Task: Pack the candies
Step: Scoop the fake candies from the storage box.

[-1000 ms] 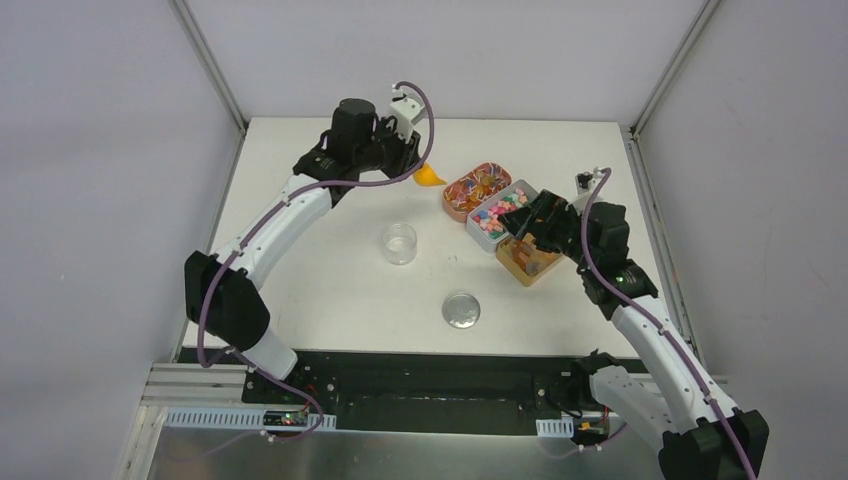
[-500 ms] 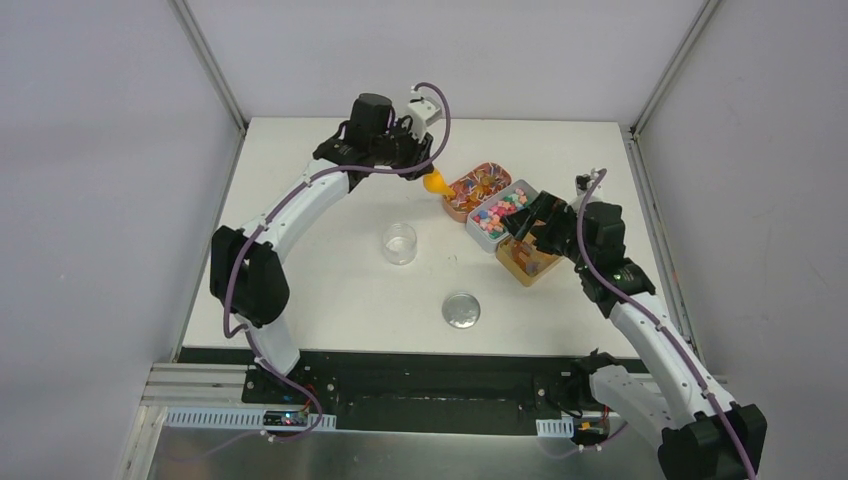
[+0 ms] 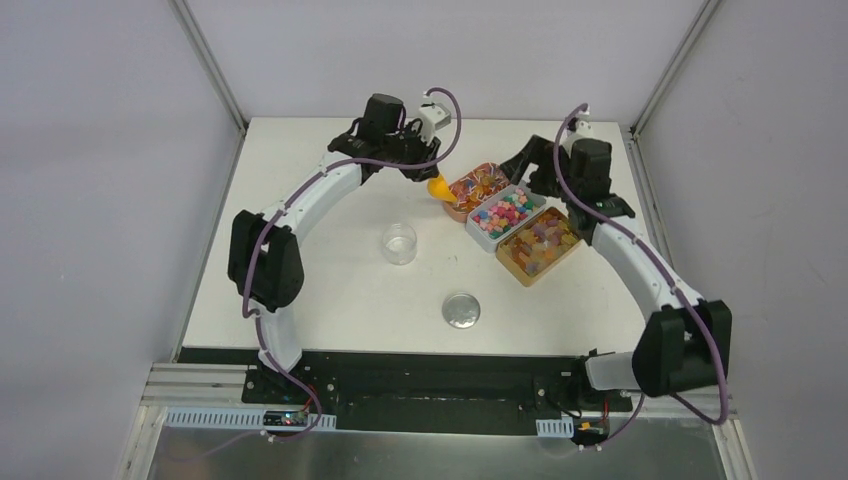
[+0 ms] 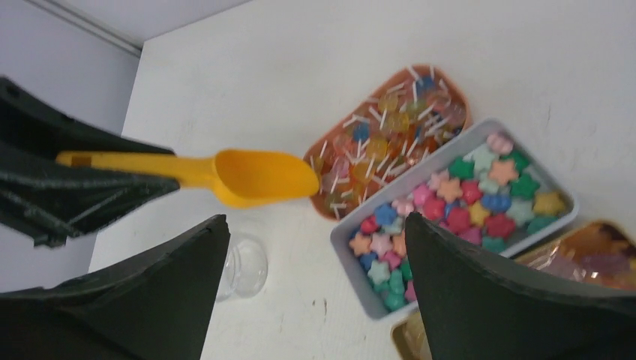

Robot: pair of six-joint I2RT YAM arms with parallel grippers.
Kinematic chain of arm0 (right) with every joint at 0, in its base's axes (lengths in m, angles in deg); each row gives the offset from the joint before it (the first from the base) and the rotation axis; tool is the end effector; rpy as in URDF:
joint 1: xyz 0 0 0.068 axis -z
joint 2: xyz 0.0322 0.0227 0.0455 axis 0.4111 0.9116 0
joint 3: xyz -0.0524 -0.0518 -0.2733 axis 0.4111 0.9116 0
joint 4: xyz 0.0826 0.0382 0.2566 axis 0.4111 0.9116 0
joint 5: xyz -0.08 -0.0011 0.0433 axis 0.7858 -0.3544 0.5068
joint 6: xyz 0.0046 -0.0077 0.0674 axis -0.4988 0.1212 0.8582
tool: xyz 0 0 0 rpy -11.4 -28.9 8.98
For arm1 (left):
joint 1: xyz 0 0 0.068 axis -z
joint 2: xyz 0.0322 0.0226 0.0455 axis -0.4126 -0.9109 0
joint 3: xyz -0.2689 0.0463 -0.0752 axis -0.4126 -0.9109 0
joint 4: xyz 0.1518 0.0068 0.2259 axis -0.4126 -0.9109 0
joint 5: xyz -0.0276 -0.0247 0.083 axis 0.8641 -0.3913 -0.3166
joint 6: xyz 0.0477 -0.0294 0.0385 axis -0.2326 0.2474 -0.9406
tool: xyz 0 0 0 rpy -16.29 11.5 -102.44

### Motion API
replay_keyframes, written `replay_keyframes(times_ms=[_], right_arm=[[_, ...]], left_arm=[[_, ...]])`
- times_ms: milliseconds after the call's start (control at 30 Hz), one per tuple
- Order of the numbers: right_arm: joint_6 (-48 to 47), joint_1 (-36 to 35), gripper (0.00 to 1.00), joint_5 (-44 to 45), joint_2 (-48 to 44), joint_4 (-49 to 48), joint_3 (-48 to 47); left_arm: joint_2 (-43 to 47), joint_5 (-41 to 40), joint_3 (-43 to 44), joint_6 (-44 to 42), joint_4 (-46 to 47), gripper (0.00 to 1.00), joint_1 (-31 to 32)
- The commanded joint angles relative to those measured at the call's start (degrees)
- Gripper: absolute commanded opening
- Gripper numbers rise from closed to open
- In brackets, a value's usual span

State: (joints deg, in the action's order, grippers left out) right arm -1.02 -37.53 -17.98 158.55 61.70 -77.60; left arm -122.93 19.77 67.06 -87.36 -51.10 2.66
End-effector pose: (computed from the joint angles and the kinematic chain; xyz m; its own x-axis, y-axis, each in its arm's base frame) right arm 0.3140 0.0863 0.3110 -0.5211 0.3451 -0.7806 -0.1997 0.8399 0.5046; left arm 0.4013 -0.2327 0.3195 -0.3499 0.3886 -0.8524 0.8281 0.5536 -0.0876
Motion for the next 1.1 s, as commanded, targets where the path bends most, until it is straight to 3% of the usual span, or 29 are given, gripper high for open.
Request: replay_keyframes(times_ms=[0,500,733,1067], right_arm=[[-8.27,2.36,0.88,0.8,9.61,0.43,-11.47],[-19.67,6.52,0.49,-2.95,37.46,8.7,-36.89],[-24.04,6.65,0.48,-6.87,48.93,16.38,-49.19],[-25.33,8.0,0.39,-8.3,55.41,16.51,-51.47]], left_arm=[[-0.77,0.38,4.37,-2.35,0.44,0.0,0.22],[-5.53,0.24,5.62,-2.26,-0.01,0.0,0.63],[-7.7,-1.78,7.64,-2.27,-0.04,0.0,1.32],[-9.15,-3.29,8.34,-2.18,-0.06,0.0,1.45]])
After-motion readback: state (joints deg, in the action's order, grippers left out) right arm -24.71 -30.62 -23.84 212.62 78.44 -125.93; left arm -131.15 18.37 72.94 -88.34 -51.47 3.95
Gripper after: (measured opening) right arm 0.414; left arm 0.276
